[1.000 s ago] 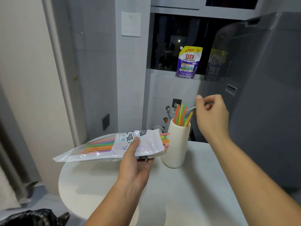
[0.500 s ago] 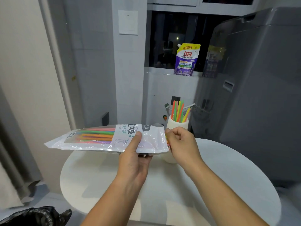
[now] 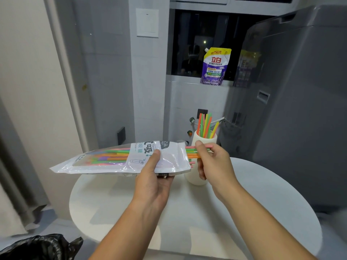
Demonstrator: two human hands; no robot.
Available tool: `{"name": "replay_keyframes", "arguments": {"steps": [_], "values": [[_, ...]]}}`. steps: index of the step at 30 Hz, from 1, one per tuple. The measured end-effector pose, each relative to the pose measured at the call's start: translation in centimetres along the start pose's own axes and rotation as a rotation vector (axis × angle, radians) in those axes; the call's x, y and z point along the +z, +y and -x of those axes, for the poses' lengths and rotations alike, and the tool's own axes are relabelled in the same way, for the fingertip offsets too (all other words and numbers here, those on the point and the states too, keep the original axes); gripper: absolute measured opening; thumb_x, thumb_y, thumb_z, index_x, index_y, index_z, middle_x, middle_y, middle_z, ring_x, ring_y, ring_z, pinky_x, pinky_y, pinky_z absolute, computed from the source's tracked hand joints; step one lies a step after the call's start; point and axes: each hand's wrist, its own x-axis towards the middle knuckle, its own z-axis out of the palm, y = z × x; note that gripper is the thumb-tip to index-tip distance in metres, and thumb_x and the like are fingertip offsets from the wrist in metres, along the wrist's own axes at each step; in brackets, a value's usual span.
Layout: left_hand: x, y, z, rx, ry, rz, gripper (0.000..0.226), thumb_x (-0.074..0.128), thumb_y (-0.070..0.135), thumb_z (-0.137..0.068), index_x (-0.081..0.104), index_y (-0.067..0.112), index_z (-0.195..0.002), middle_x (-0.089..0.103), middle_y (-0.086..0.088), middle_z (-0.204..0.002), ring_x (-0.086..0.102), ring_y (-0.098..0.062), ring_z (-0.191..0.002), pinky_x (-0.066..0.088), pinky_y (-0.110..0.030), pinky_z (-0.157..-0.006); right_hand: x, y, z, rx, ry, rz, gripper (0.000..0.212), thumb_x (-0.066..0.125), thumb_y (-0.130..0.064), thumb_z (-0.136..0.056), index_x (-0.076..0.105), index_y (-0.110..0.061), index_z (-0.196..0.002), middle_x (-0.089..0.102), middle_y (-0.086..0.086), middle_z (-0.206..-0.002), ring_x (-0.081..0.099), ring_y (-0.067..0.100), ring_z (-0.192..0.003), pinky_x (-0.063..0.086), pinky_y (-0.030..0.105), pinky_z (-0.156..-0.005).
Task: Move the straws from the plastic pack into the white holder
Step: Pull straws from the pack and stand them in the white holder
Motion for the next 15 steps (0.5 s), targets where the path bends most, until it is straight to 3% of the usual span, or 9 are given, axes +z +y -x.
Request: {"name": "replay_keyframes", "arguments": {"steps": [8,11,15], "values": [[-0.1,0.6,-0.3,0.015,-0.002,0.006,0.045,0.065,0.007,-0.097,0.057,0.018,-0.139,0.077,-0.006,-0.122,0.075,-0.023,-0.106,0.055,-0.053,-0.1,-1.3,-0.1,-0.8,0.054,0.013,-0.214,0.023,0.061,-0.021,-0.099,0.059,-0.008,-0.079,0.041,0.004,-0.058,0.034,0.013,-0.046,0.028,0.025,-0.044],[0.0,0.4,-0.2,0.007,-0.003,0.007,0.044,0.064,0.008,-0.097,0.057,0.018,-0.139,0.077,-0.006,-0.122,0.076,-0.022,-0.104,0.06,-0.047,-0.089,-0.7,0.1,-0.5,0.11,-0.012,-0.433,0.024,0.068,-0.031,-0.093,0.059,-0.013,-0.08,0.04,0.0,-0.055,0.033,0.011,-0.043,0.024,0.023,-0.041],[0.1,-0.2,0.1,-0.007,0.005,-0.001,0.044,0.065,0.008,-0.097,0.058,0.017,-0.139,0.077,-0.006,-0.122,0.076,-0.02,-0.103,0.063,-0.04,-0.078,1.1,0.7,0.5,0.107,-0.033,-0.439,0.023,0.07,-0.029,-0.091,0.067,-0.015,-0.073,0.043,-0.002,-0.052,0.032,0.009,-0.041,0.024,0.022,-0.043]]}}
